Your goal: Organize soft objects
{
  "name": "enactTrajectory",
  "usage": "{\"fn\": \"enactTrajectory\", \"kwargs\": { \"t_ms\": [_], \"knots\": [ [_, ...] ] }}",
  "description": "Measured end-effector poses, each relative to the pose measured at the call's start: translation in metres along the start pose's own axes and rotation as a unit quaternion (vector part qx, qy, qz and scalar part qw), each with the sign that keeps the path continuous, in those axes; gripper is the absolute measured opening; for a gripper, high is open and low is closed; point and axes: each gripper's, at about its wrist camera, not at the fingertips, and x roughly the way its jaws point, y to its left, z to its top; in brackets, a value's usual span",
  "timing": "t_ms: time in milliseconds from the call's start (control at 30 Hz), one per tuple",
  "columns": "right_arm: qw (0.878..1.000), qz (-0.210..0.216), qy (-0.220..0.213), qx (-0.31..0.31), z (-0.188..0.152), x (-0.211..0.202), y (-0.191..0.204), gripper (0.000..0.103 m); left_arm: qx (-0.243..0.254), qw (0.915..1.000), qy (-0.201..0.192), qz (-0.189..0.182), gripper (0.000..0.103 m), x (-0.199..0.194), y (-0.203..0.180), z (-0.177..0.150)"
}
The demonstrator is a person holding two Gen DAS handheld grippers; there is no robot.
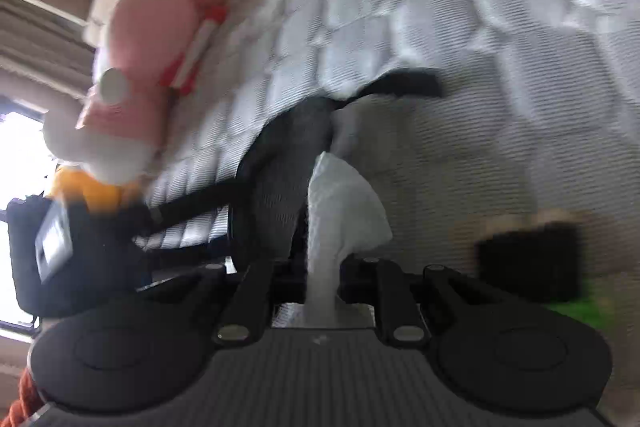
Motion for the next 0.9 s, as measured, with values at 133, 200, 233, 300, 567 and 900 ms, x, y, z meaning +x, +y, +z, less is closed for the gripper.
{"fn": "enactTrajectory", "kwargs": {
  "t_ms": [133,200,233,300,567,900],
  "knots": [
    [0.999,-0.014,0.001,-0.039,-0.003,0.002,0.013,0.019,0.022,0.9984,-0.052,-0.011,0.097,-0.017,-0.007,0.020],
    [0.996,-0.060,-0.018,-0.060,-0.003,-0.008,0.015,0.019,0.029,0.9981,-0.053,0.012,0.097,-0.008,-0.005,0.024],
    [0.994,-0.083,-0.029,-0.069,-0.003,-0.015,0.016,0.019,0.026,0.9983,-0.046,0.026,0.097,-0.003,-0.002,0.023],
    [0.988,-0.123,-0.055,-0.076,-0.002,-0.030,0.015,0.019,0.019,0.9978,-0.031,0.055,0.097,0.008,0.005,0.020],
    [0.982,-0.121,-0.132,-0.059,0.011,-0.058,0.018,0.019,0.249,0.9509,-0.045,0.178,0.029,0.018,-0.038,-0.016],
    [0.974,-0.055,-0.192,-0.110,0.006,-0.085,0.040,0.013,0.674,0.6993,-0.035,0.237,0.041,0.054,-0.094,-0.137]
  ]
}}
